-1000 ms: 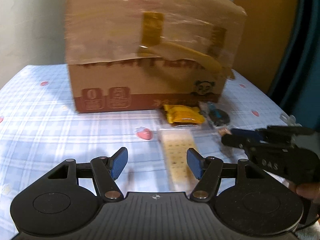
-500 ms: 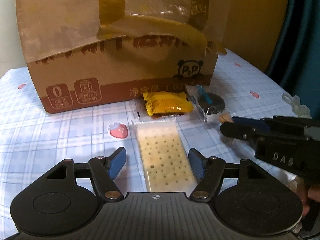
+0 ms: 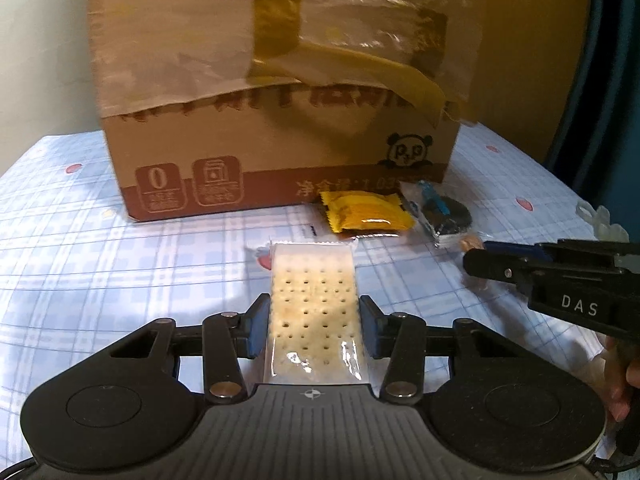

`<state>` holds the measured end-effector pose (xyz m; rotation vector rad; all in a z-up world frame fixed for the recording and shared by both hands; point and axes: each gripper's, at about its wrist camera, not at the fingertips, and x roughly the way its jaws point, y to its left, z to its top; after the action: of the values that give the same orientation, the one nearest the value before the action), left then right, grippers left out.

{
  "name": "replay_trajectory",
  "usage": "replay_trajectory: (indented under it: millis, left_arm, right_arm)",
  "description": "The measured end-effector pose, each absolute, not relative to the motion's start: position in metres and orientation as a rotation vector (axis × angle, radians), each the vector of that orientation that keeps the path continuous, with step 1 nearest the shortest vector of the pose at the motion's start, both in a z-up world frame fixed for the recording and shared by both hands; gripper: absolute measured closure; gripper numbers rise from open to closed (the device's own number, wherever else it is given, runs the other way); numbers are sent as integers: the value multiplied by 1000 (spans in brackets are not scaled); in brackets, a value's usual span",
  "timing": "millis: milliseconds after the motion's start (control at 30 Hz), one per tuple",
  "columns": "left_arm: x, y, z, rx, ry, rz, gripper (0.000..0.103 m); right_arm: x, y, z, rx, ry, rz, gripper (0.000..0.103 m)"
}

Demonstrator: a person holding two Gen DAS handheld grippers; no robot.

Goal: Organize snacks
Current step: 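Carry both packets over the box and open both tools to drop them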

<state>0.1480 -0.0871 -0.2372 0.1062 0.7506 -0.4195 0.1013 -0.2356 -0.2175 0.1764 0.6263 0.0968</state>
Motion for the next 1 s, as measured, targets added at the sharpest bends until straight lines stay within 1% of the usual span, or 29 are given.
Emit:
replay_trajectory:
  millis: [700,1000]
  left_arm:
    - [134,-69,-212,68,671,-385,54]
    - [135,-62,-190,54,601,-356,54]
  right_arm:
    - [96,-231,-213,134,591,93,85]
    - [94,-229,-190,124,538,103,85]
